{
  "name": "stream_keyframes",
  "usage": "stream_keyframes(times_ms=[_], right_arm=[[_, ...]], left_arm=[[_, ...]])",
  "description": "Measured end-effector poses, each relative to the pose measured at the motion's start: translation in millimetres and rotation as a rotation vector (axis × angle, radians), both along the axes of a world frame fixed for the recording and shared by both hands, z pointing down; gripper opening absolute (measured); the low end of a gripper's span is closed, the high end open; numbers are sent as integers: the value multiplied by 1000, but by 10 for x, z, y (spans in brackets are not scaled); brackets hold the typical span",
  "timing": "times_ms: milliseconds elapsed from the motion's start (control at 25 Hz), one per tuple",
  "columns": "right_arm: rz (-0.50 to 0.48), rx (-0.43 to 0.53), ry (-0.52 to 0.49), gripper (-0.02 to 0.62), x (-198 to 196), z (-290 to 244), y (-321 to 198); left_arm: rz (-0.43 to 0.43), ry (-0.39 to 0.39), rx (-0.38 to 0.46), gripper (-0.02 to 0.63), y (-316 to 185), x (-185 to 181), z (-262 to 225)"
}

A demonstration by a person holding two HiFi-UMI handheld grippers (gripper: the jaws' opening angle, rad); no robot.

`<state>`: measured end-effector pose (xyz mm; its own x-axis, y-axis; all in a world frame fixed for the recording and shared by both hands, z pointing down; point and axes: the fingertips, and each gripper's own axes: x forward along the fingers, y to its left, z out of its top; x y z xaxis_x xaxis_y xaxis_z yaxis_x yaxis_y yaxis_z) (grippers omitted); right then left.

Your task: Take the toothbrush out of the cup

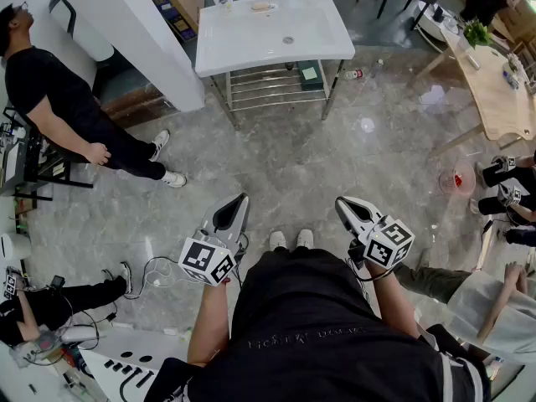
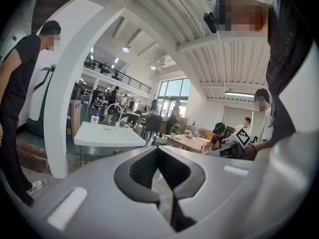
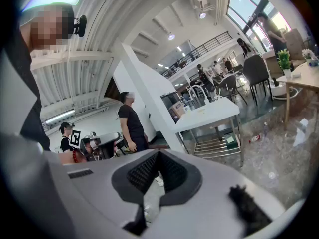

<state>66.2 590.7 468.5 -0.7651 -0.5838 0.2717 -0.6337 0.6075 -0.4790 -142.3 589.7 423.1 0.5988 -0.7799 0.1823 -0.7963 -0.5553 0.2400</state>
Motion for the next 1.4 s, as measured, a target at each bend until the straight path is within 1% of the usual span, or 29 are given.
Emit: stream_keyframes(times_ms=[240,560,760,960,1160,1280,1400], right_arm=[[-12,-1,9,12,-65,-4,2],[-18,-3,0,12,-58,3,-28],[-30,7,-20,13,57,6,-138],[-12,17,-47,14,257,33,-308],[-27,8,-19,14,424,115,-370],[-10,-4,-9,14,533,151,-389],[7,10,37,14,616,193,-446]], left_arm=[[-7,-6,-4,6,-13,-66,-16],[-10,-11,-15,6,-59,-33,20],[-8,-20,-6,6,-171,120,-44],[-3,-49,4,6,-251,289,-92],[-20,-51,6,6,-324,392,-89],[-17,-53,3,6,-365,456,-78],[-7,-55,8,6,-430,533,-72]])
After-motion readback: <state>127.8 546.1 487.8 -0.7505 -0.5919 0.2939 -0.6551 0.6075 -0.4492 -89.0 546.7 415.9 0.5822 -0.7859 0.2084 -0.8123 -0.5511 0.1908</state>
